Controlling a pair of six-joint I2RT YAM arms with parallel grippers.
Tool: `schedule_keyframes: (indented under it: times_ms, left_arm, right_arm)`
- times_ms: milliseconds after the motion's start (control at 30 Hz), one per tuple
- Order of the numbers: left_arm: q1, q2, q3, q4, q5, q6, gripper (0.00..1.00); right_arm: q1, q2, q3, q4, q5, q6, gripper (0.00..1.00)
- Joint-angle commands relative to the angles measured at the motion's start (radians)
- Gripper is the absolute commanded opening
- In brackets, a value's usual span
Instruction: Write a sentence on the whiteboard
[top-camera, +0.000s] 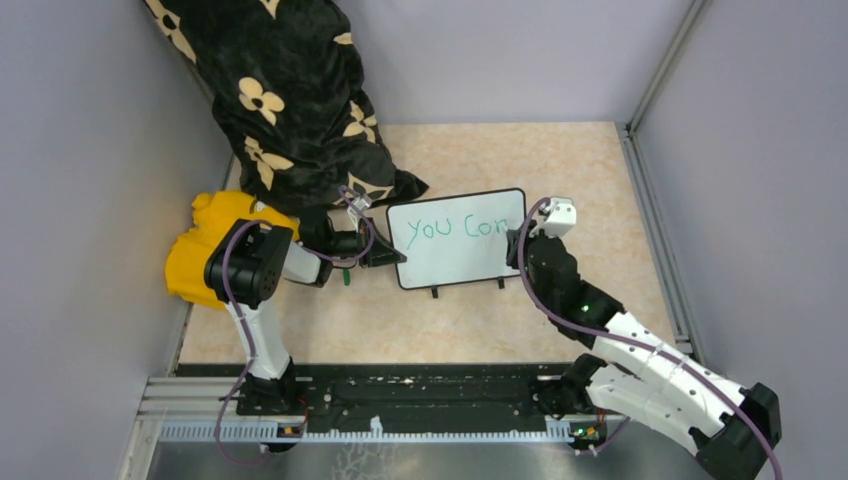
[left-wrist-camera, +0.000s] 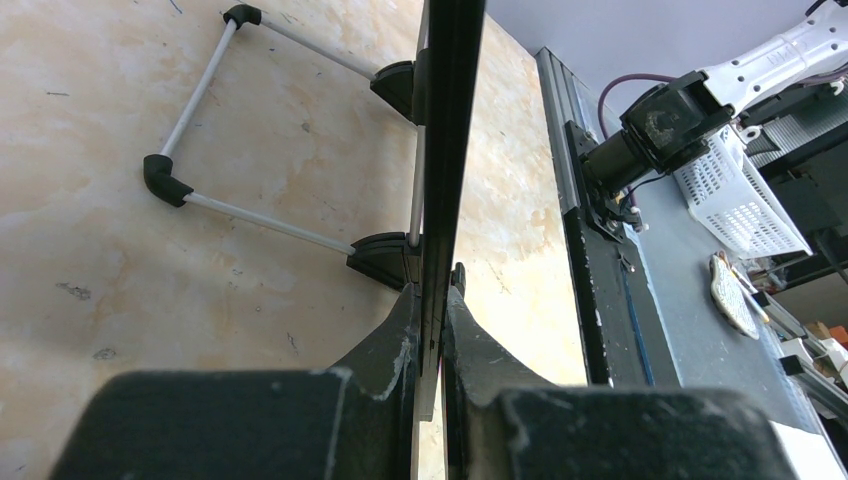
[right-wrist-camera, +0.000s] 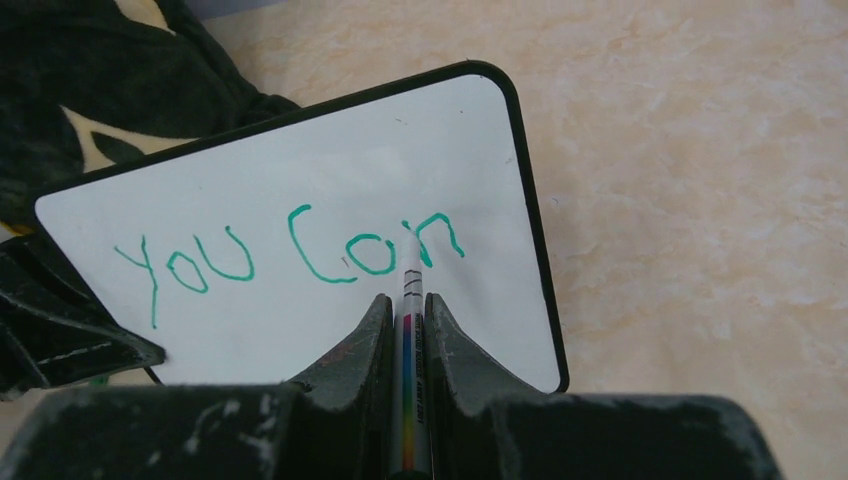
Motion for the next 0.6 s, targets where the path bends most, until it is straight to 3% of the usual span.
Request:
schedule_keyframes:
  times_ms: [0, 267, 567]
  left_arm:
    - [-0.003, 0.019, -0.003, -0.102, -0.029, 0.007, 0.08]
    - [-0.003, 0.012, -0.005, -0.060, -0.025, -0.033, 0.18]
    - [-0.003, 0.010, -0.004, -0.038, -0.026, -0.052, 0.21]
  right_arm:
    - [-0.003, -0.021, 0.076, 0.022, -0.047, -0.009, 0.00]
    - [0.073, 0.005, 0.090, 0.048, -0.006, -0.035, 0.00]
    - [0.090, 0.053, 0.071, 0.073, 0.047, -0.034, 0.00]
